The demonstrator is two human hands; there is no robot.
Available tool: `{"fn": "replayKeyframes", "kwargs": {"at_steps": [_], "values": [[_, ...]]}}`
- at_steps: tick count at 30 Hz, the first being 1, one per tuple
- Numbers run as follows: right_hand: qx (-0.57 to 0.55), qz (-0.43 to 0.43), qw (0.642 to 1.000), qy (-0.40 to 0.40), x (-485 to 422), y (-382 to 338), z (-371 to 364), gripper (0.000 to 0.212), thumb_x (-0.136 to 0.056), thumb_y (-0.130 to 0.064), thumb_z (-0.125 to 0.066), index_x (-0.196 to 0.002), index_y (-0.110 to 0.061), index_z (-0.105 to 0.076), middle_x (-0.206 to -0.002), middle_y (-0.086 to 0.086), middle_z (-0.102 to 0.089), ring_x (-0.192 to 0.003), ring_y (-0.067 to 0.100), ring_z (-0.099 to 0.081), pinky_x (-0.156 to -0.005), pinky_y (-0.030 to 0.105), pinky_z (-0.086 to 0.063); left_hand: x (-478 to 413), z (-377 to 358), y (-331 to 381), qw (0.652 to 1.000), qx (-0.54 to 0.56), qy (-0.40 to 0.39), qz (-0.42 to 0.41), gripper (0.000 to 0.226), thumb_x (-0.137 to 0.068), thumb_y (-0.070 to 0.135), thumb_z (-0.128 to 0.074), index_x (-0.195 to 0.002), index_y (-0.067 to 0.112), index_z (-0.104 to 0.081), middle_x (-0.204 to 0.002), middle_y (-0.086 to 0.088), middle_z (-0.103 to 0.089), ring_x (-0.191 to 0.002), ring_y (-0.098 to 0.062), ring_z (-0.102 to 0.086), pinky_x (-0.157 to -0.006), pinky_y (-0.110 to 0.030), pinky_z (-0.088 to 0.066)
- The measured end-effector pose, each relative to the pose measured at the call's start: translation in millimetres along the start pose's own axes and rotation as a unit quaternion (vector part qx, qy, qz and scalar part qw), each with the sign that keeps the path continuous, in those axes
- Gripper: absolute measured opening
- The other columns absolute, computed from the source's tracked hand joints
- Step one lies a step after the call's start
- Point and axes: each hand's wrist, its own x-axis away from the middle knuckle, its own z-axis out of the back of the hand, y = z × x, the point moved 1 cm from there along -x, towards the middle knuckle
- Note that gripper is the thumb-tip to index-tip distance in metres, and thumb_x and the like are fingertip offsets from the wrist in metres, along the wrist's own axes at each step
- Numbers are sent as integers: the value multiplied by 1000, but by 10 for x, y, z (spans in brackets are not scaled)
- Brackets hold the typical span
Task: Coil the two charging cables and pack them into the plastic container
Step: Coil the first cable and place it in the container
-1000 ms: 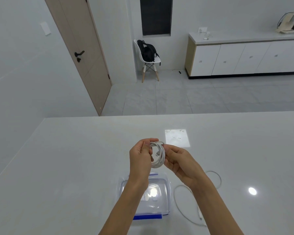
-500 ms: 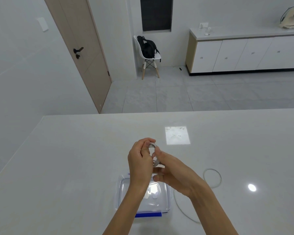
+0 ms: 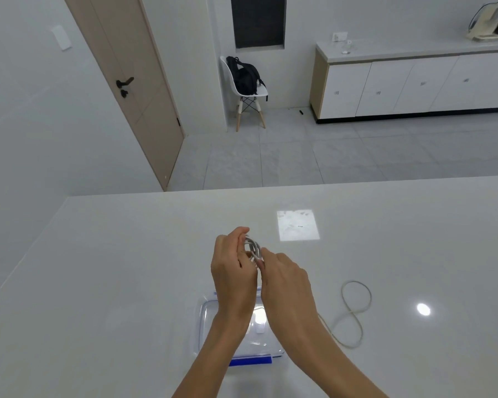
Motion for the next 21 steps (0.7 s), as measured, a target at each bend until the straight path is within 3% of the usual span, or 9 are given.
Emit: {"fn": "replayKeyframes", "kwargs": {"at_steps": [3, 5, 8, 10, 14, 21], "values": [[4, 5, 1000, -21, -13, 6, 37, 33, -101, -25, -50, -133, -17, -46, -130, 4, -55, -89, 13, -45, -86, 20, -39, -40, 25, -45, 999, -27, -3, -23, 33, -90, 14, -46, -108, -2, -68, -92, -17, -67, -76, -21, -64, -72, -27, -57], [-14, 22, 1000, -6, -24, 23, 72, 25, -101, -26, -50, -124, -16, -53, -119, 4, -61, -86, 14, -52, -81, 20, -42, -78, 46, -71, 998, -45, 5, -37, 36, -89, 17, -44, -105, -4, -69, -90, -19, -67, -75, -25, -64, -71, -28, -55], [-188, 34, 981, 27, -34, 150, 126, 16, -100, -26, -52, -105, -17, -64, -90, -1, -69, -77, 11, -67, -78, 25, -56, -115, 85, -70, 997, -56, 22, -39, 35, -87, 13, -42, -103, -3, -69, -89, -17, -65, -76, -22, -61, -69, -26, -52], [-322, 23, 946, -15, -42, 269, 179, 13, -97, -24, -57, -98, -16, -68, -80, -1, -71, -68, 9, -69, -70, 25, -59, -120, 89, -54, 997, -53, 31, -45, 30, -89, 10, -41, -99, 0, -68, -88, -13, -64, -75, -20, -59, -68, -23, -52], [-461, 19, 882, -93, 2, 553, 345, 13, -95, -18, -61, -97, -12, -73, -76, 1, -71, -67, 10, -65, -64, 19, -52, -104, 32, 2, 998, -16, 7, -53, 21, -95, 0, -44, -91, 10, -62, -82, -5, -61, -71, -14, -55, -63, -16, -47], [-502, 25, 853, -139, 171, 728, 442, 16, -97, -17, -58, -97, -10, -73, -73, -1, -67, -64, 8, -60, -63, 18, -50, -74, -25, 168, 995, 62, -74, 14, 26, -101, 3, -41, -88, 14, -61, -75, 3, -58, -67, -9, -52, -59, -13, -46]]}}
